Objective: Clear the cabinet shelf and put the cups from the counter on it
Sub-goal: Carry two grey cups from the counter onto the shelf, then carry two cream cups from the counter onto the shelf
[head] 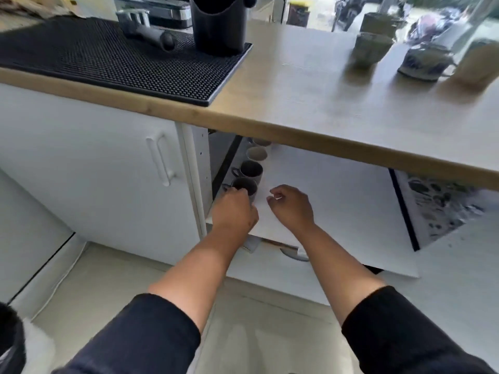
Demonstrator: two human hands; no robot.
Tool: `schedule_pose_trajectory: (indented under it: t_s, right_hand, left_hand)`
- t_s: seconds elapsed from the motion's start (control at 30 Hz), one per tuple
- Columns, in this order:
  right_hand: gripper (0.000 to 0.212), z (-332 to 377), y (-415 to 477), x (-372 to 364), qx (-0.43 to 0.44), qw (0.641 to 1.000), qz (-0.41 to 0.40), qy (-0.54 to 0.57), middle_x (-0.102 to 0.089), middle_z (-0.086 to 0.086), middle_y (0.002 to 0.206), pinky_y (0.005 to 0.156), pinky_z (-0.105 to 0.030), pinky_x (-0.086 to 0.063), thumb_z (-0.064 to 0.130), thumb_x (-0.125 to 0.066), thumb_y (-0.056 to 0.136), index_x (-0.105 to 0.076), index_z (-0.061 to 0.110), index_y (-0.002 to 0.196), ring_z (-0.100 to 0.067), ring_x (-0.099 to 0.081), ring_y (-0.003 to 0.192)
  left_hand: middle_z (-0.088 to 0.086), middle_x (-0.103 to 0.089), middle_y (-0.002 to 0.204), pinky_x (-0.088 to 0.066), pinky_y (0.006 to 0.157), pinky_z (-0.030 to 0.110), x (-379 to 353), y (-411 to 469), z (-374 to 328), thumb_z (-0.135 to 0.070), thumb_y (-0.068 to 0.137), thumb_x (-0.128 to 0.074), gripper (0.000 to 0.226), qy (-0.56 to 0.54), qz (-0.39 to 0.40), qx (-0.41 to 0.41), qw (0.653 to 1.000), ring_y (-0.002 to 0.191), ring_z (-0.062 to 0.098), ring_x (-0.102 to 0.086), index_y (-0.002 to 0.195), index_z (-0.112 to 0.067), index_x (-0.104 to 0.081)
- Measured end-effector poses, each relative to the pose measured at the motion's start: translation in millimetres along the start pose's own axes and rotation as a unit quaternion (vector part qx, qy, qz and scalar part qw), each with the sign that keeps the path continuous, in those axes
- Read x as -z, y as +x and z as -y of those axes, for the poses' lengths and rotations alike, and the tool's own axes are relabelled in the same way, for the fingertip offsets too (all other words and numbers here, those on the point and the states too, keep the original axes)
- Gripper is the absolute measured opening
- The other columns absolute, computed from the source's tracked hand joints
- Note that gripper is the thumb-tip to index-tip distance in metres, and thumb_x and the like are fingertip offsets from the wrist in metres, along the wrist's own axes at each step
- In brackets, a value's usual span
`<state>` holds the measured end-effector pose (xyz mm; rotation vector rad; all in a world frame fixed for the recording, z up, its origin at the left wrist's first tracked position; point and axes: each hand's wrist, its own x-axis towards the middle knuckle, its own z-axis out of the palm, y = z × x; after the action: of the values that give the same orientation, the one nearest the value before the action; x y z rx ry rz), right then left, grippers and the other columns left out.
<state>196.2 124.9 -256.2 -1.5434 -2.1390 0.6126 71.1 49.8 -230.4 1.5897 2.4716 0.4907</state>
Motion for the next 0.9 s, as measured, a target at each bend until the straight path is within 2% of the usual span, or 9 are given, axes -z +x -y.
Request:
schedule_pose_trajectory:
  t_s: [0.13,0.27,0.47,0.57,0.7,0.9]
  right_hand:
    - [0.030,32,-51,57,-0.018,0.999,0.047,-0.007,-0.068,0.005,0.120,0.079,-0.019,-0.040,0.036,-0.058,0.089,-0.068,0.023,0.115,-0.014,-0.063,0.104]
    - [0.031,59,-92,112,-0.066,0.992,0.108,0.011,-0.066,0.006,0.120,0.084,-0.023,-0.049,0.033,-0.059,0.089,-0.066,0.024,0.117,-0.015,-0.064,0.103]
    - [0.023,107,-141,217,-0.085,0.989,0.116,-0.015,-0.070,0.007,0.105,0.082,-0.027,-0.051,0.030,-0.063,0.085,-0.071,0.024,0.106,-0.013,-0.064,0.095]
    - [0.022,125,-135,269,-0.093,0.991,0.098,0.002,-0.070,0.005,0.104,0.084,-0.031,-0.054,0.026,-0.065,0.084,-0.071,0.023,0.104,-0.010,-0.064,0.090]
    - [0.022,141,-114,333,-0.113,0.992,0.042,0.028,-0.070,0.007,0.102,0.080,-0.024,-0.049,0.028,-0.067,0.086,-0.071,0.022,0.107,-0.007,-0.062,0.089]
    - [0.021,132,-79,384,-0.138,0.989,-0.038,0.038,-0.073,0.006,0.102,0.085,-0.027,-0.051,0.028,-0.066,0.085,-0.073,0.019,0.104,-0.009,-0.064,0.091]
  left_hand:
    - [0.009,-0.058,0.119,-0.042,0.073,0.031,64,-33,-21,-0.027,0.093,-0.049,0.026,0.020,0.068,-0.011,0.997,0.106,0.028,-0.059,0.112,-0.014,-0.060]
    - [0.011,-0.062,0.110,-0.045,0.071,0.033,122,-67,-40,-0.031,0.090,-0.052,0.028,0.014,0.047,-0.035,0.998,0.099,0.031,-0.060,0.107,-0.012,-0.064]
    - [0.004,-0.064,0.109,-0.050,0.076,0.035,220,-97,-85,-0.034,0.087,-0.055,0.027,-0.025,0.093,-0.009,0.995,0.103,0.027,-0.061,0.105,-0.019,-0.068]
    - [0.007,-0.068,0.105,-0.049,0.077,0.033,270,-84,-109,-0.031,0.086,-0.055,0.024,-0.037,0.091,-0.018,0.995,0.099,0.029,-0.063,0.099,-0.017,-0.070]
    - [0.008,-0.068,0.102,-0.043,0.071,0.029,330,-54,-146,-0.026,0.084,-0.054,0.023,-0.070,0.072,-0.041,0.994,0.095,0.030,-0.063,0.098,-0.018,-0.070]
    - [0.004,-0.070,0.100,-0.054,0.079,0.035,346,-18,-195,-0.031,0.080,-0.057,0.022,-0.136,0.060,-0.079,0.986,0.095,0.027,-0.063,0.094,-0.022,-0.070]
